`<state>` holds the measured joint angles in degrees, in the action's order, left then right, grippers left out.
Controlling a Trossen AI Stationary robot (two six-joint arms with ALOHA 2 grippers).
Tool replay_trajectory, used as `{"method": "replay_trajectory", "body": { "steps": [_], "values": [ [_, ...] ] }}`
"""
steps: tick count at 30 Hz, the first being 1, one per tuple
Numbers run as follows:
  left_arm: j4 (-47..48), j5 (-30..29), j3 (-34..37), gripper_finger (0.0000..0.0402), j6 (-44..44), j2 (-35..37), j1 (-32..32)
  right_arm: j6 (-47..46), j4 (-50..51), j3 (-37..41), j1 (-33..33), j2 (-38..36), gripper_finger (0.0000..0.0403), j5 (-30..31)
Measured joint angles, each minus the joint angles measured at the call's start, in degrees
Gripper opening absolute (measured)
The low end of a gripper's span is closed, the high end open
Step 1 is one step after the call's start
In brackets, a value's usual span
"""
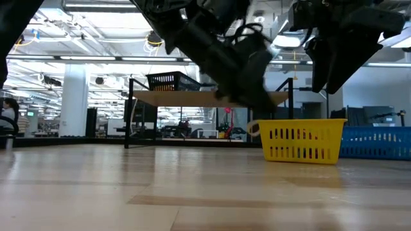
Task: Pick & Place Office Desk Supplies
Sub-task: Adjust the light brown rubber band in the yellow bin
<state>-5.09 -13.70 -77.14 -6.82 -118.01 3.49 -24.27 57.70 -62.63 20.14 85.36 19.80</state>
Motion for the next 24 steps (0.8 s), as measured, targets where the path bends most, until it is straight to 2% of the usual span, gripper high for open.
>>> {"method": "replay_trajectory", "body": {
  "steps": [3,10,14,21,24],
  "values": [
    [5.6,-9.5,0.0,0.0088,0.3,0.5,-0.3,-0.4,0.2,0.0,0.0,0.0,0.0285,0.2],
    [6.8,-18.3,0.0,0.0088,0.7,1.4,0.3,-0.4,0.3,0.0,0.0,0.0,0.0285,1.2],
    [7.1,-11.3,-0.1,0.0088,-3.6,0.2,-0.4,-0.3,0.3,0.0,0.0,0.0,0.0285,1.4],
    [10.3,-11.8,0.0,0.0088,-6.8,-0.7,-0.5,0.3,0.2,0.0,0.0,0.0,0.0285,1.5],
    [10.5,-10.0,0.0,0.0088,-7.2,-0.8,-0.7,0.3,0.2,0.0,0.0,0.0,0.0285,1.5]
  ]
}}
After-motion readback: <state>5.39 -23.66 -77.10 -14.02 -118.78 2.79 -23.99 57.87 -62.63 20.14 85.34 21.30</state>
